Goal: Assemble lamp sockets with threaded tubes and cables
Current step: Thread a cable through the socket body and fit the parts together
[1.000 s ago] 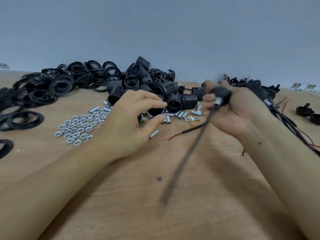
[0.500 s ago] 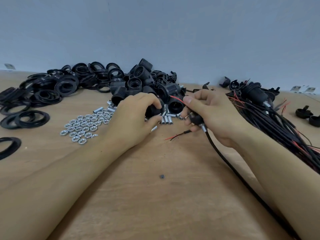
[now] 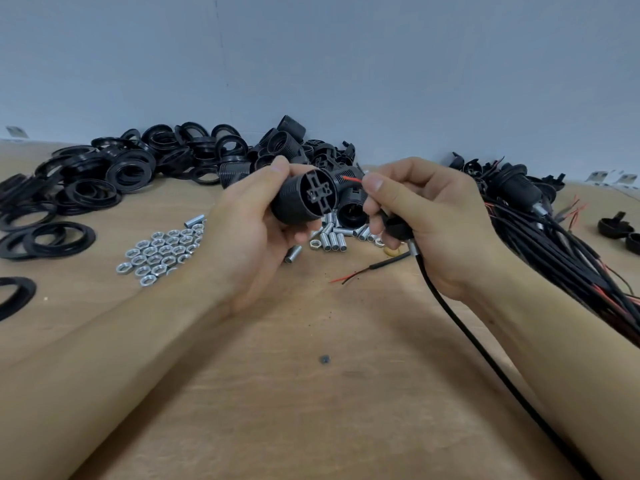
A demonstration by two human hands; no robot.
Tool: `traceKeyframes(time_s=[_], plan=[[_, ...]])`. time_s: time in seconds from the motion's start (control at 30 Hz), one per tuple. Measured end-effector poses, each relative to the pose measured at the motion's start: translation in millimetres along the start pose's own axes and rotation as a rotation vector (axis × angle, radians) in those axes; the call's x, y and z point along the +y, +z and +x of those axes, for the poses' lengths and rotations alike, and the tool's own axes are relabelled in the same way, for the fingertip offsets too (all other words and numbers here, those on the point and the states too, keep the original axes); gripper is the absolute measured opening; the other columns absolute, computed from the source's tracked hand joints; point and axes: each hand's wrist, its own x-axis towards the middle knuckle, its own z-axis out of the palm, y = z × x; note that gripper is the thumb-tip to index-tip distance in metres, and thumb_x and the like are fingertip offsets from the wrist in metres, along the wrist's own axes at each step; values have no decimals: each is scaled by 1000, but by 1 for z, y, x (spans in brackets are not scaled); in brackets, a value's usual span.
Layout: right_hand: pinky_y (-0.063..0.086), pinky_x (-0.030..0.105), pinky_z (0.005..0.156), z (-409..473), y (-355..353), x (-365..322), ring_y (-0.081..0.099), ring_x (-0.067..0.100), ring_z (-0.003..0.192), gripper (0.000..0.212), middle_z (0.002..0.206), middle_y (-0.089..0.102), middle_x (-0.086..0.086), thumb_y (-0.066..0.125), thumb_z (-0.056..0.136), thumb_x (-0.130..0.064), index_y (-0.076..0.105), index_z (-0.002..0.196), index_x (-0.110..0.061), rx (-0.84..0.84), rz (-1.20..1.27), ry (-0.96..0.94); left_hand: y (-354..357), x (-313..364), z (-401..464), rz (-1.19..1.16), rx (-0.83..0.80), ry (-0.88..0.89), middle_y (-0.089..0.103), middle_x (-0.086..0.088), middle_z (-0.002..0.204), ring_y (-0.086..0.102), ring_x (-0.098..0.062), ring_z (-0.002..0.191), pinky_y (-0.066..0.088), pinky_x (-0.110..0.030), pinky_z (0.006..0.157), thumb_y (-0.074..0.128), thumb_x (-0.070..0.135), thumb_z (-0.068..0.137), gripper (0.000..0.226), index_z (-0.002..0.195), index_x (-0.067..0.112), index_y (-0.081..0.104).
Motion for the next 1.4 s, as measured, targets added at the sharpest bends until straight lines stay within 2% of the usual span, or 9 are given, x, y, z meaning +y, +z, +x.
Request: traceKeyframes(time_s=[0.13, 0.3, 0.43, 0.63, 0.7, 0.87, 1.03, 1.2, 1.4], plan=[[37, 23, 42, -4, 6, -5, 48, 16, 49, 12, 56, 57, 0, 65, 89, -11, 69, 79, -16, -77, 19, -61, 3, 0, 1, 29, -14, -41, 53, -9, 69, 42, -19, 54, 26, -31, 53, 37, 33, 106, 41, 90, 5, 61], [37, 24, 43, -9, 9, -9, 42, 21, 48, 12, 50, 50, -1, 66, 87, -15, 72, 78, -20, -127, -88, -84, -2, 1, 3, -16, -36, -73, 50, -12, 68, 37, -17, 48, 30, -27, 47, 41, 42, 103, 49, 72, 15, 68], [40, 22, 44, -14, 15, -11, 44, 14, 44, 10, 51, 50, 8, 67, 87, -13, 71, 79, -19, -123, -243, -203, -5, 0, 3, -9, -45, -89, 39, -13, 68, 30, -16, 47, 32, -26, 45, 42, 48, 101, 50, 73, 11, 62], [38, 29, 45, -21, 19, -16, 43, 20, 47, 14, 56, 51, 15, 69, 88, -8, 68, 76, -16, -56, -400, -361, -1, 0, 2, -14, -58, -74, 34, -19, 85, 26, -16, 46, 29, -25, 45, 40, 50, 102, 52, 77, 8, 57], [36, 20, 46, -22, 20, -16, 43, 21, 48, 12, 57, 52, 14, 69, 88, -9, 68, 76, -13, -30, -459, -405, -1, 1, 2, -15, -67, -75, 37, -21, 90, 25, -15, 46, 27, -25, 45, 38, 50, 102, 53, 77, 7, 56], [31, 9, 51, -22, 22, -14, 37, 7, 48, 12, 54, 47, 8, 69, 86, -6, 68, 75, -8, -47, -529, -443, 1, -1, 2, -16, -92, -93, 42, -7, 57, 25, -13, 44, 23, -25, 46, 36, 50, 102, 58, 67, 12, 60], [33, 7, 53, -23, 22, -15, 42, 3, 48, 11, 56, 52, 7, 70, 84, -7, 68, 75, -12, 9, -506, -462, 2, -1, 2, -28, -76, -107, 39, -11, 68, 25, -14, 45, 20, -28, 48, 38, 52, 101, 54, 75, 7, 54], [34, 9, 54, -23, 22, -14, 41, 13, 48, 10, 54, 47, 4, 70, 85, -9, 68, 75, -10, -15, -573, -480, 3, 1, 1, -29, -71, -121, 38, -3, 56, 24, -13, 44, 20, -27, 48, 35, 51, 103, 54, 74, 9, 51], [31, 7, 55, -23, 21, -14, 39, 5, 46, 12, 49, 43, -5, 70, 84, -10, 67, 73, -15, -12, -612, -454, 4, 1, 0, 11, -77, -114, 41, -1, 53, 24, -13, 45, 23, -25, 46, 34, 52, 103, 57, 70, 9, 51]])
